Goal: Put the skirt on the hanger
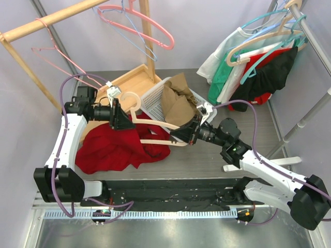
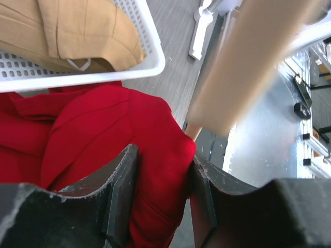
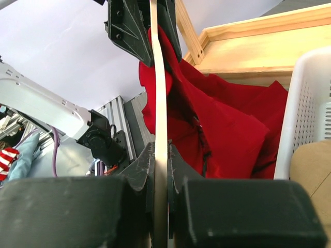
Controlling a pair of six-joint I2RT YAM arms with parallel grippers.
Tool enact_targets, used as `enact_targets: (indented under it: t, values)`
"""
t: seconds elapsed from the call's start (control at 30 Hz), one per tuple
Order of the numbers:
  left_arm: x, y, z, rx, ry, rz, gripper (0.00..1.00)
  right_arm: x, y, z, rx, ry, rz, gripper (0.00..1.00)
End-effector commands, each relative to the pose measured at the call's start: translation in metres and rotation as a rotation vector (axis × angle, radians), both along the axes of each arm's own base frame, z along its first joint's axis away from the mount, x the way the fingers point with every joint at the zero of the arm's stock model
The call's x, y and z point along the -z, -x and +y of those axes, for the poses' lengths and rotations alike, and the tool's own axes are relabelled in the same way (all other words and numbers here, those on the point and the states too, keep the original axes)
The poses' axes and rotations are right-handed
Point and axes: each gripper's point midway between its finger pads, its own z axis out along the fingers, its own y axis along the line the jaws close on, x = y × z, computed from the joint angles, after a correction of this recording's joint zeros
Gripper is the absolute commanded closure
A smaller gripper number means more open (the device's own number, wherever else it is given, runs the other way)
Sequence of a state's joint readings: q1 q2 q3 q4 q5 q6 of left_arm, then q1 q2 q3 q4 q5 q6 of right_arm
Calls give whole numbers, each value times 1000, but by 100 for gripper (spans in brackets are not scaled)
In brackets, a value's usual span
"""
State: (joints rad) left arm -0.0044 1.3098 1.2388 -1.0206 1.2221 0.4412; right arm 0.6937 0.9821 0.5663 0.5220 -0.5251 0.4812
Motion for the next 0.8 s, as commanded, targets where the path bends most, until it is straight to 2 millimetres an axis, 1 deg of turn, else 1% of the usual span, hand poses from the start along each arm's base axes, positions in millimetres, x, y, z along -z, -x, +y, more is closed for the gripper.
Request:
enact_targets:
  t: [0.0, 0.03, 0.07, 0.1, 0.13, 0.17, 0.2, 0.23, 0.27, 0.3, 0.33, 0.37, 0.4, 0.47, 0.5, 0.53, 0.57, 0.6, 0.63, 0.67, 0.7, 0.73, 0.77]
  values:
    - [-9, -8, -5, -47, 9, 27, 100, -76, -2, -1, 22, -123, -150, 99]
    - [-9, -12, -5, -65, 6, 18, 100, -76, -5, -2, 38, -106, -138, 91]
    - [-7, -20, -1, -113, -31, -7, 100, -78, -11, -4, 79, -93, -153, 80]
    - [-8, -23, 0, -167, -29, 40, 100, -79, -15, -7, 104, -85, -160, 68]
    - [-5, -27, 3, -209, -52, 38, 100, -83, -19, -10, 139, -78, -156, 46]
    - [-10, -31, 6, -247, -63, 4, 100, -84, -31, -18, 222, -68, -157, 36]
    - [-6, -35, 11, -309, -97, 16, 100, -86, -36, -24, 267, -65, -155, 27]
    - [-5, -36, 14, -335, -116, 4, 100, -87, -39, -29, 300, -54, -146, 18]
    - [-12, -35, 14, -368, -109, -8, 100, -87, -46, -35, 355, -37, -156, 14]
    - [-11, -38, 19, -419, -131, -9, 100, -80, -48, -38, 369, -5, -135, 12]
    - [-11, -38, 21, -453, -136, -5, 100, -85, -49, -41, 387, 1, -137, 10]
    - [-13, -38, 22, -471, -139, -15, 100, -81, -50, -43, 399, 19, -129, 8]
    - [-17, -38, 29, -521, -158, -40, 100, -70, -53, -46, 420, 62, -94, 8]
    - [-19, -34, 32, -555, -154, -32, 100, -67, -49, -49, 419, 82, -77, 7]
    - [-24, -28, 34, -570, -149, -51, 100, -59, -47, -50, 415, 98, -53, 7]
    - [-24, -29, 39, -622, -158, -48, 100, -53, -44, -52, 410, 105, -44, 6]
    - [-25, -27, 40, -629, -157, -55, 100, -55, -39, -56, 412, 93, -51, 6]
    - [-23, -27, 43, -653, -163, -53, 100, -51, -37, -59, 416, 98, -45, 6]
    - [-27, -24, 44, -671, -154, -62, 100, -40, -36, -61, 417, 117, -30, 6]
    - [-29, -21, 43, -663, -148, -66, 100, -34, -35, -61, 416, 134, -21, 6]
    - [-29, -19, 44, -670, -148, -66, 100, -16, -35, -61, 409, 189, 20, 7]
    - [-30, -16, 44, -672, -145, -70, 100, -9, -32, -55, 372, 212, 41, 7]
    - [-31, -13, 44, -662, -145, -75, 100, 3, -31, -51, 345, 240, 72, 9]
